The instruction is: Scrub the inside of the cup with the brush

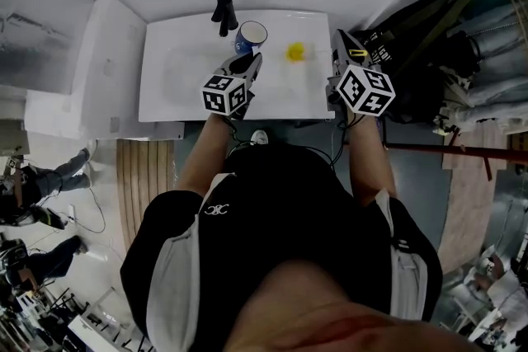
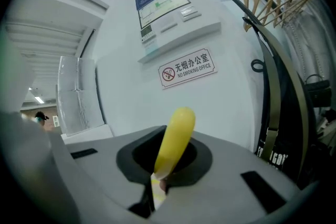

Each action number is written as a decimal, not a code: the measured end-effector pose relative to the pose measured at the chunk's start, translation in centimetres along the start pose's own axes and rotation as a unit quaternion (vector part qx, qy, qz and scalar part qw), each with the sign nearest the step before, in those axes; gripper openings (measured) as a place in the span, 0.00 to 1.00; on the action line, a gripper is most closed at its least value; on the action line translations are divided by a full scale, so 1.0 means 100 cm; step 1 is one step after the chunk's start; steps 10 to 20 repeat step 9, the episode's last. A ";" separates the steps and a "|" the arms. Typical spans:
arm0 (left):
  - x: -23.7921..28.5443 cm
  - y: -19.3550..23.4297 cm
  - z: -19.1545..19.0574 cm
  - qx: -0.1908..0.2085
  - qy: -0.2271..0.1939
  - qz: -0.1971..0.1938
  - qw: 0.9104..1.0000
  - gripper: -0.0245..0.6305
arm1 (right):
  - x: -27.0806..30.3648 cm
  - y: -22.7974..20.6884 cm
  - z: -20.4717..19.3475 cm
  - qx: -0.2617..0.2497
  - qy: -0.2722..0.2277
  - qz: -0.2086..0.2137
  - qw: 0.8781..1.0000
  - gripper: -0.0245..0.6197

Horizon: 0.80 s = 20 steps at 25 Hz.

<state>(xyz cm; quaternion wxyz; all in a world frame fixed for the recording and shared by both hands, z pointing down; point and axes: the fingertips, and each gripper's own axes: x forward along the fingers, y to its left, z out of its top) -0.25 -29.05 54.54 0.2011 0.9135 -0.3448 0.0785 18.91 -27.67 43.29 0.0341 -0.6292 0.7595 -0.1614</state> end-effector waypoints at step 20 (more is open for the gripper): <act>0.000 0.004 0.003 -0.014 -0.002 0.004 1.000 0.12 | 0.001 0.001 -0.003 0.003 0.008 -0.003 1.000 0.04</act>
